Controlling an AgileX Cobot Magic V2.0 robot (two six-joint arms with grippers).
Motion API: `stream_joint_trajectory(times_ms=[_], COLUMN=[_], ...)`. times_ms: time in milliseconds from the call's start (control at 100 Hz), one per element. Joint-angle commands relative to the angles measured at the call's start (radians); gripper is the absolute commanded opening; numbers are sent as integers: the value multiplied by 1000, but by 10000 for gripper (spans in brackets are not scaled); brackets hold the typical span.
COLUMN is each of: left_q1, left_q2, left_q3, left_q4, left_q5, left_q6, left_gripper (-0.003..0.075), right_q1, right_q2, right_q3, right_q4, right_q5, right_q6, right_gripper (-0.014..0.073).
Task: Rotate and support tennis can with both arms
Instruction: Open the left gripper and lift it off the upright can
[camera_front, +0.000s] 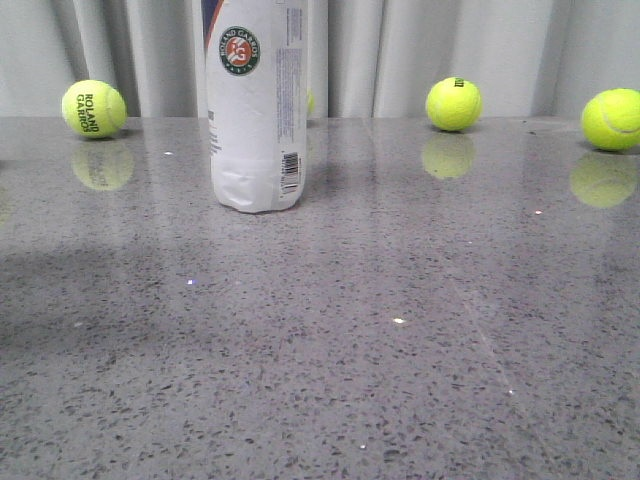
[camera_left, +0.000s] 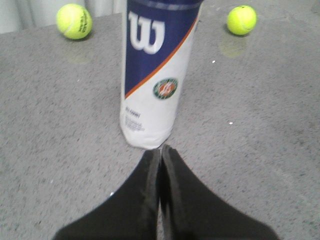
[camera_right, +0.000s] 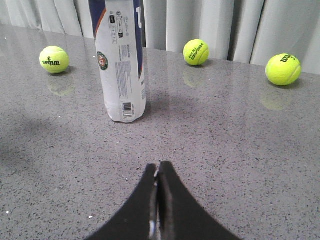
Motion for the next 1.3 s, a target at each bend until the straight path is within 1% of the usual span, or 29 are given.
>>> stream_joint_trajectory(times_ms=[0, 120, 170, 290, 340, 390, 450, 500, 600, 650, 840, 1000, 1250, 1290], left_q1=[2, 2, 2, 2, 4, 17, 53, 94, 185, 232, 346, 400, 433, 438], left_q2=[-67, -144, -174, -231, -248, -274, -309, -330, -375, -401, -524, -633, -845, -884], left_q3=[68, 188, 236, 343, 380, 409, 433, 446, 471, 488, 587, 684, 814, 812], left_q4=[-23, -23, -23, -23, -16, -10, 7, 50, 193, 231, 247, 250, 274, 274], left_q5=[-154, -247, -305, -491, -551, -583, -584, -576, -561, -556, -547, -528, -531, -476], left_q6=[-1, -1, -1, -1, -1, -1, -3, -30, -151, -194, -199, -199, -199, -199], left_gripper=[-20, -20, -20, -20, -20, -20, -20, -20, -20, -20, -20, -20, -20, -20], right_q1=[-8, -8, -8, -8, -8, -8, -8, -8, -8, -8, -8, -8, -8, -8], right_q2=[8, 8, 8, 8, 8, 8, 8, 8, 8, 8, 8, 8, 8, 8], right_q3=[-25, -25, -25, -25, -25, -25, -25, -25, -25, -25, -25, -25, -25, -25], right_q4=[-16, -16, -16, -16, -16, -16, -16, -16, -16, -16, -16, -16, -16, -16], right_q5=[-85, -85, -85, -85, -85, -85, -85, -85, -85, -85, -85, -85, -85, -85], right_q6=[-3, -3, -3, -3, -3, -3, -3, -3, -3, -3, -3, -3, -3, -3], right_gripper=[-69, -69, -69, -69, -69, -69, -69, -69, -69, -69, -69, -69, -69, -69])
